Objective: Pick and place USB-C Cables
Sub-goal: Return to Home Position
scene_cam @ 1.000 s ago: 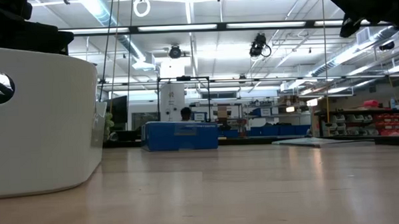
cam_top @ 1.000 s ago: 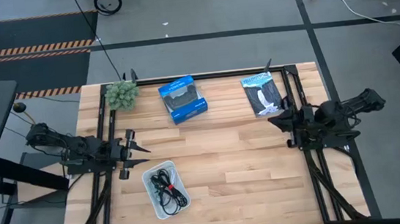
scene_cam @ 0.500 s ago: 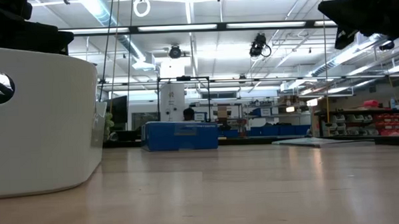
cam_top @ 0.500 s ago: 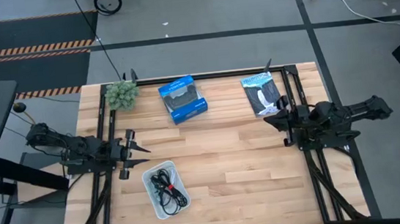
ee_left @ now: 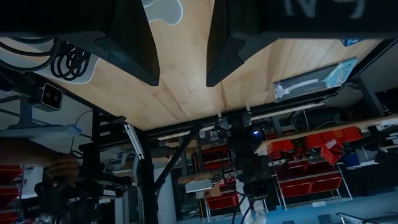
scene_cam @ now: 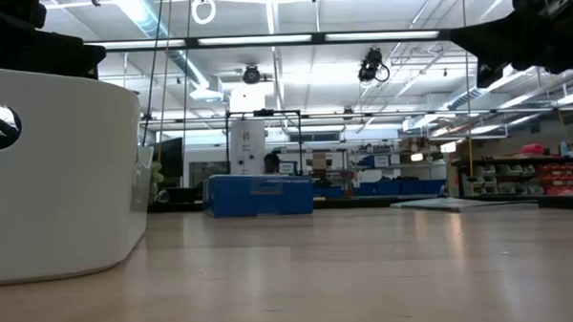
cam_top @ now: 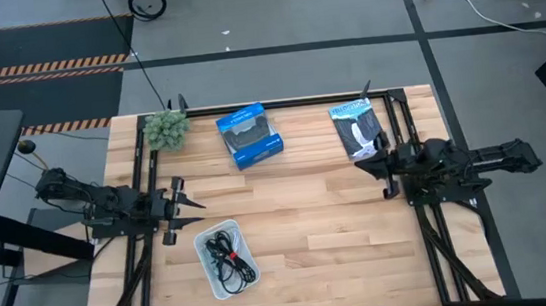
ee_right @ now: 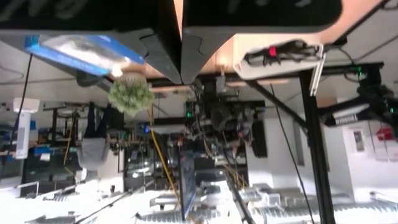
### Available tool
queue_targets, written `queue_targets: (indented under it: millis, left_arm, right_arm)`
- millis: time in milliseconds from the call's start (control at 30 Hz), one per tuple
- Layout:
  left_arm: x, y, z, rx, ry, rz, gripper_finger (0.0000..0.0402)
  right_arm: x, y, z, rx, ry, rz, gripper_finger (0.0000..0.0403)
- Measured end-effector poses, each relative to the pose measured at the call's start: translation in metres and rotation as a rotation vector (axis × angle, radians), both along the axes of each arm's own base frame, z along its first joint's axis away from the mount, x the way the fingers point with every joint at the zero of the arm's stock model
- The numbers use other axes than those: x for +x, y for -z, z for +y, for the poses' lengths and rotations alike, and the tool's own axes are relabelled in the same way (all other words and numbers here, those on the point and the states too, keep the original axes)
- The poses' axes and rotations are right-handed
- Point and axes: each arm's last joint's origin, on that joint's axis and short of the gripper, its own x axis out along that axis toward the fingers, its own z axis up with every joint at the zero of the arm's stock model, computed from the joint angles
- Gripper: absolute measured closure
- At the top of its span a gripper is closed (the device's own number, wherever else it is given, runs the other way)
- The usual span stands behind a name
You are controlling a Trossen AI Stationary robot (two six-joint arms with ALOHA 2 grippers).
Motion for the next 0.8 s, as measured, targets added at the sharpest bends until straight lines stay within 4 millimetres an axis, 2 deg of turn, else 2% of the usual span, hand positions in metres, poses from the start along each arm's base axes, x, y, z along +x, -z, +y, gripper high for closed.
queue_targets:
  millis: [200, 567, 800]
  left_arm:
    - [0.000, 0.000, 0.000, 0.000, 0.000, 0.000, 0.0260]
    - [0.000, 0.000, 0.000, 0.000, 0.000, 0.000, 0.0260]
    - [0.000, 0.000, 0.000, 0.000, 0.000, 0.000, 0.0260]
  right_arm:
    - [0.001, 0.007, 0.000, -0.002, -0.002, 0.072, 0.0388]
    - [0.001, 0.007, 0.000, 0.048, -0.013, 0.073, 0.0387]
    - [0.002, 0.014, 0.004, 0.096, -0.140, 0.147, 0.0388]
